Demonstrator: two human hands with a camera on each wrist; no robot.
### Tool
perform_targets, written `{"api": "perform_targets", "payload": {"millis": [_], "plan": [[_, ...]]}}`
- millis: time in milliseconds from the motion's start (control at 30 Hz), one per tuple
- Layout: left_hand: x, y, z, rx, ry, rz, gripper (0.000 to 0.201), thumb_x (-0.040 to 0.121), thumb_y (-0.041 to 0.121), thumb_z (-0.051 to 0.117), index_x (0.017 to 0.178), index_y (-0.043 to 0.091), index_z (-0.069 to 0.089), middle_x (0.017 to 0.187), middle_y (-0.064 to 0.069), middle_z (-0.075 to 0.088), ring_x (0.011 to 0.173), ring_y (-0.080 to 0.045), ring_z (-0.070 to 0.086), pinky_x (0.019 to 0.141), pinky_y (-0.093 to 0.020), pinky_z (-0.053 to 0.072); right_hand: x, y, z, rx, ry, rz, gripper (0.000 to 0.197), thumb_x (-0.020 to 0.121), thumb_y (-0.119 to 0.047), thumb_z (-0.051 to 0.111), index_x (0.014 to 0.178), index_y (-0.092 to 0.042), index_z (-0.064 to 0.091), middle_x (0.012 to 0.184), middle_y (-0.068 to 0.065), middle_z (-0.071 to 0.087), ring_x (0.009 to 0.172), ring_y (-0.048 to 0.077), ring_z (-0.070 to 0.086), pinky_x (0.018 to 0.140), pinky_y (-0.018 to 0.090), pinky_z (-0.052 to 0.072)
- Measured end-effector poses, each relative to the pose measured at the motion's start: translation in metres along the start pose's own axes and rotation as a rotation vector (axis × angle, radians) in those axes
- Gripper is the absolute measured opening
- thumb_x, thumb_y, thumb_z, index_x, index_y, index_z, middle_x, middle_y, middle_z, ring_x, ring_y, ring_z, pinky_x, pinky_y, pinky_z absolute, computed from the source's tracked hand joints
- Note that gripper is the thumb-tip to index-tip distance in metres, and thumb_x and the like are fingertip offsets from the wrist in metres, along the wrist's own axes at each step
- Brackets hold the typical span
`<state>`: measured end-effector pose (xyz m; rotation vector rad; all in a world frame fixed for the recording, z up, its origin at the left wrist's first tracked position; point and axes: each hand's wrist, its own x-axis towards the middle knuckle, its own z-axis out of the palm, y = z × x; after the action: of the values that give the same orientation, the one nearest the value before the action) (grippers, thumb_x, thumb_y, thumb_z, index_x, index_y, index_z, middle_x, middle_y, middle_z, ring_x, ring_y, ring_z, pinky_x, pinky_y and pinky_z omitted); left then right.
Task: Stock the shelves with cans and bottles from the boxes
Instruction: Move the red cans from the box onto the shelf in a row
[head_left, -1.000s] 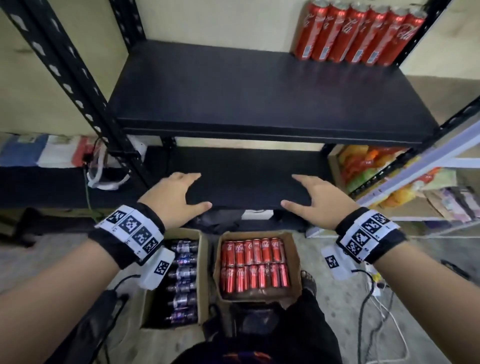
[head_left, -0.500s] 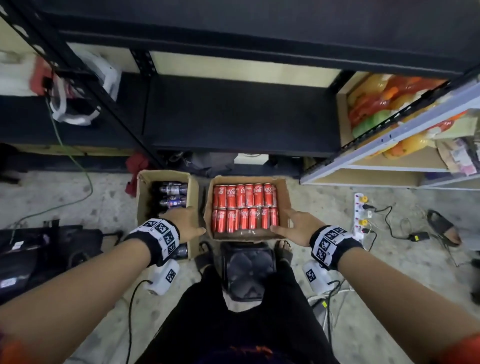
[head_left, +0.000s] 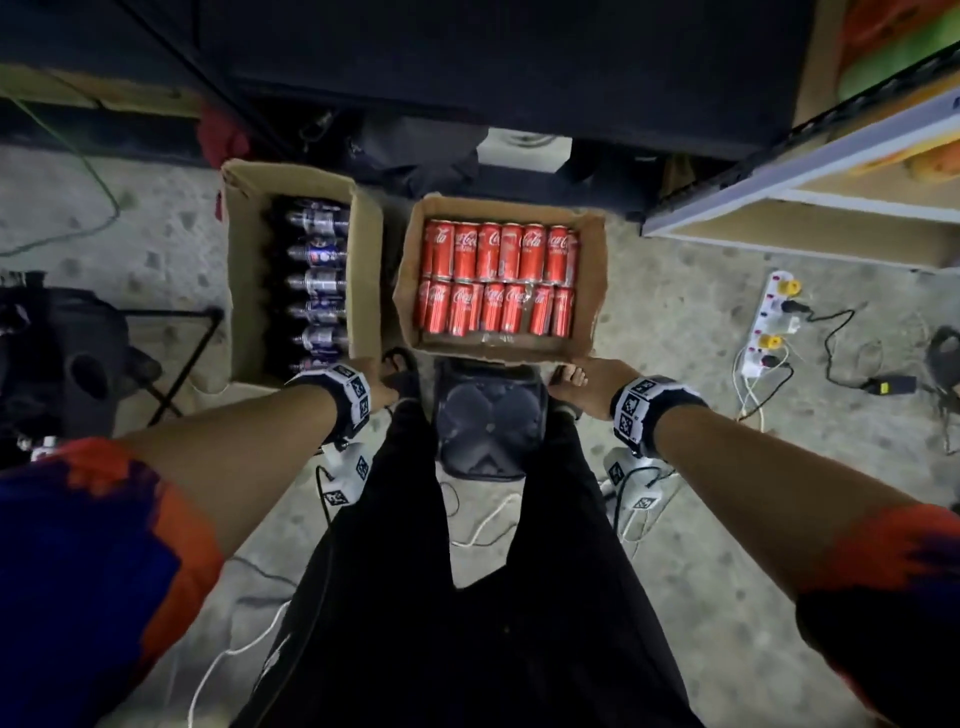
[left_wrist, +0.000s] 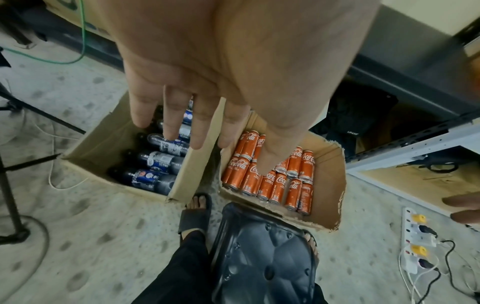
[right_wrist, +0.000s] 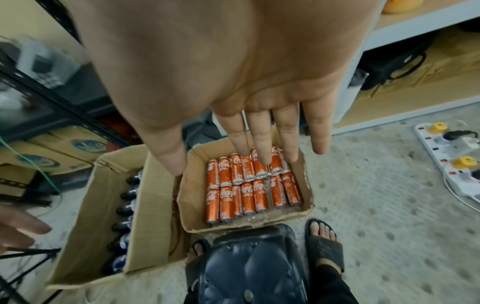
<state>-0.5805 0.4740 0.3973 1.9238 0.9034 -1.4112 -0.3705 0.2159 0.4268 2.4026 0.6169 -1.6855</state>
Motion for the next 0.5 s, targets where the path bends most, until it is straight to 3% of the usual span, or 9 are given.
{"api": "perform_targets", "payload": {"millis": [100, 200, 267, 367, 400, 500], "plan": [[0.015, 0.013, 0.005, -0.045, 0.027, -0.029, 0.062, 0.089, 0.056, 0.061, 0.135, 0.015, 0.057, 0.121, -0.013, 0.063, 0.092, -0.027, 0.054, 0.081, -0.034, 0.052, 0.043, 0.013, 0.015, -0.014, -0.025, 0.0, 0.062, 0.093, -0.058, 0.06, 0.138, -0.016, 0.055, 0.131, 0.014, 0.064, 0.112, 0.032, 0.062, 0.084, 0.031, 0.048], [0.055, 0.017, 0.013, -0.059, 0.054, -0.003, 0.039, 0.093, 0.052, 0.058, 0.113, 0.018, 0.059, 0.097, -0.003, 0.063, 0.078, -0.024, 0.057, 0.062, -0.029, 0.045, 0.085, 0.023, 0.027, -0.019, -0.021, -0.015, 0.057, 0.094, -0.052, 0.061, 0.137, -0.015, 0.055, 0.13, 0.013, 0.063, 0.108, 0.031, 0.061, 0.079, 0.028, 0.041], [0.08, 0.02, 0.016, -0.057, 0.055, -0.031, 0.03, 0.094, 0.044, 0.059, 0.098, 0.015, 0.055, 0.088, -0.004, 0.058, 0.072, -0.023, 0.055, 0.055, -0.029, 0.037, 0.11, 0.026, 0.032, -0.015, -0.019, -0.039, 0.05, 0.095, -0.047, 0.063, 0.133, -0.016, 0.057, 0.119, 0.01, 0.066, 0.093, 0.027, 0.057, 0.076, 0.027, 0.04], [0.117, 0.027, 0.019, -0.063, 0.107, -0.084, 0.029, 0.092, 0.035, 0.064, 0.104, 0.017, 0.045, 0.093, -0.005, 0.052, 0.081, -0.027, 0.051, 0.064, -0.031, 0.037, 0.148, 0.031, 0.043, -0.048, -0.043, -0.085, 0.016, 0.095, -0.042, 0.063, 0.093, -0.026, 0.062, 0.081, -0.008, 0.061, 0.077, 0.021, 0.058, 0.058, 0.023, 0.037], [0.13, 0.03, 0.02, -0.063, 0.134, -0.075, 0.029, 0.091, 0.034, 0.063, 0.108, 0.017, 0.047, 0.092, -0.004, 0.052, 0.081, -0.027, 0.052, 0.067, -0.032, 0.039, 0.162, 0.033, 0.046, -0.063, -0.052, -0.087, 0.017, 0.093, -0.042, 0.064, 0.089, -0.026, 0.063, 0.075, -0.007, 0.061, 0.073, 0.021, 0.061, 0.054, 0.023, 0.038], [0.169, 0.04, 0.024, -0.066, 0.157, -0.025, 0.031, 0.092, 0.034, 0.061, 0.117, 0.016, 0.053, 0.097, -0.005, 0.06, 0.082, -0.025, 0.057, 0.07, -0.034, 0.045, 0.196, 0.035, 0.055, -0.051, -0.064, -0.1, 0.029, 0.091, -0.042, 0.065, 0.109, -0.02, 0.065, 0.074, -0.002, 0.063, 0.062, 0.013, 0.06, 0.049, 0.022, 0.039]]}}
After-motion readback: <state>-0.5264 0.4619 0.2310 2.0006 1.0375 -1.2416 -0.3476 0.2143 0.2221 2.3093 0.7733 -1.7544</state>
